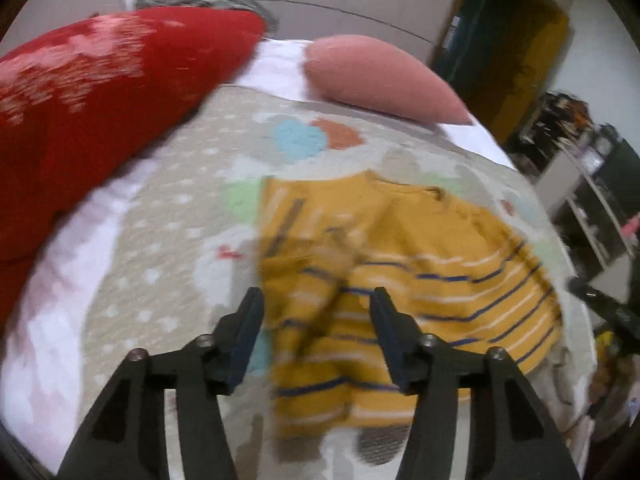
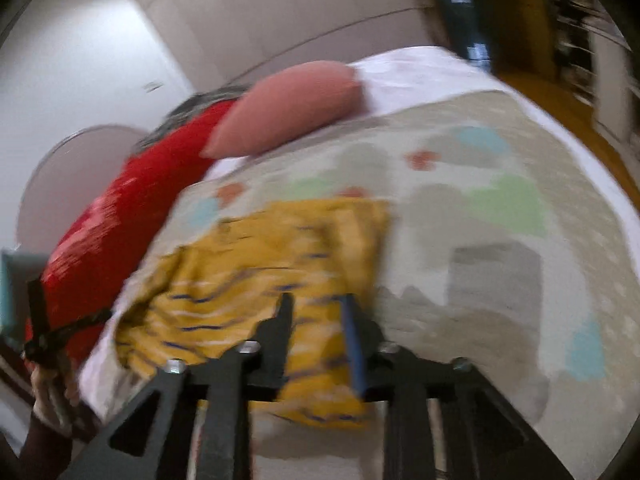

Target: Fold small clothes

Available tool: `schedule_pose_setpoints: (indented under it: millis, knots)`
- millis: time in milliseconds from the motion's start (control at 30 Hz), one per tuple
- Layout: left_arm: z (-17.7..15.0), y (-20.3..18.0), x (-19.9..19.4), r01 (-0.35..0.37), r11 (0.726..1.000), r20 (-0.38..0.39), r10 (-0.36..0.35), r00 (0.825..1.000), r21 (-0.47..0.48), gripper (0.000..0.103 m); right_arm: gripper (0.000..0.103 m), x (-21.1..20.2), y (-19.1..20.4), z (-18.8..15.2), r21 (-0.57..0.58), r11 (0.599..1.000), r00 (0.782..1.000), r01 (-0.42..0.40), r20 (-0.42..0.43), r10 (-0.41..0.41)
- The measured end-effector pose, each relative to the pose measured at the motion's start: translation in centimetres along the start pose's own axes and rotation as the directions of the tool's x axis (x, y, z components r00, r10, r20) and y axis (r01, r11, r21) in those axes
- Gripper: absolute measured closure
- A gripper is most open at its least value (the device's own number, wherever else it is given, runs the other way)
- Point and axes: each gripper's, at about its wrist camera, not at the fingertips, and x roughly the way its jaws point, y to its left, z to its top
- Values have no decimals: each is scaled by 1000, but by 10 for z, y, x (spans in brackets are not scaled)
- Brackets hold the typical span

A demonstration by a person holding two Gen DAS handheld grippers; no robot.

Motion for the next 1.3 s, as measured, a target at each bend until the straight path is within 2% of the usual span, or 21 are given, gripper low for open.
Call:
schedule_pose_setpoints:
  millis: [100, 167, 233, 267, 300, 367, 400, 433, 467, 500, 567, 633, 733, 767, 800, 867, 933, 1067, 1300]
  knots:
    - [11, -39, 38, 46, 992, -77, -37, 996, 114, 46, 67, 42, 31, 7, -50, 998, 998, -35, -57, 32]
    - [16, -55, 70, 6, 985, -117, 15, 993, 175, 46, 67, 79, 42, 15, -66, 997, 992, -51, -117, 43]
    - [28, -47, 104, -83, 984, -135, 105, 985, 159, 46, 67, 107, 42, 23, -77, 997, 989, -16, -148, 4]
    - [34, -38, 111, -103, 988, -131, 118, 984, 119, 46, 67, 121, 39, 28, -88, 996, 987, 19, -155, -32]
    - [43, -19, 118, -132, 990, -121, 136, 983, 40, 46, 67, 132, 33, 34, -92, 994, 984, 62, -159, -76]
    - [53, 19, 123, -183, 977, -125, 169, 978, -109, 46, 67, 141, 13, 41, -71, 989, 979, 126, -149, -136]
    - [54, 42, 127, -152, 968, -139, 125, 982, -198, 41, 68, 145, 3, 45, -42, 989, 979, 140, -142, -145]
    - [52, 60, 129, -107, 957, -145, 70, 987, -271, 41, 70, 147, -12, 48, 11, 993, 984, 120, -137, -118]
    - [50, 72, 128, -56, 947, -134, 14, 991, -318, 41, 72, 148, -29, 49, 96, 993, 991, 63, -127, -50]
    - [48, 76, 123, -28, 945, -116, -11, 993, -327, 41, 73, 146, -43, 48, 173, 985, 995, 19, -104, -1]
    - [45, 74, 115, -48, 952, -108, 16, 994, -302, 41, 73, 143, -52, 47, 229, 973, 997, -19, -72, 37]
    - [40, 74, 104, -48, 952, -98, 19, 995, -303, 41, 73, 137, -49, 47, 227, 974, 998, -6, -65, 22]
    - [31, 76, 78, -32, 947, -72, 10, 997, -319, 41, 63, 104, -36, 49, 229, 973, 999, 26, -26, -21]
    - [28, 76, 69, -35, 948, -64, 16, 998, -316, 41, 54, 92, -32, 50, 218, 976, 1000, 21, -5, -20]
    - [25, 76, 58, -50, 949, -56, 34, 998, -310, 41, 47, 76, -27, 49, 199, 980, 1000, 15, 18, -19]
    - [15, 73, 36, -82, 951, -43, 72, 996, -298, 38, 44, 44, -14, 46, 133, 991, 998, 22, 60, -30]
    - [-3, 68, 12, -99, 951, -18, 98, 995, -292, 31, 41, 15, -5, 36, 80, 996, 996, 38, 83, -45]
    - [-39, 54, -14, -105, 956, -9, 106, 994, -276, 30, 38, -31, -1, 0, 56, 998, 994, 33, 99, -39]
    - [-93, 27, -21, -26, 961, -47, 14, 999, -275, 30, 36, -56, -19, -70, 165, 986, 999, -3, 52, -5]
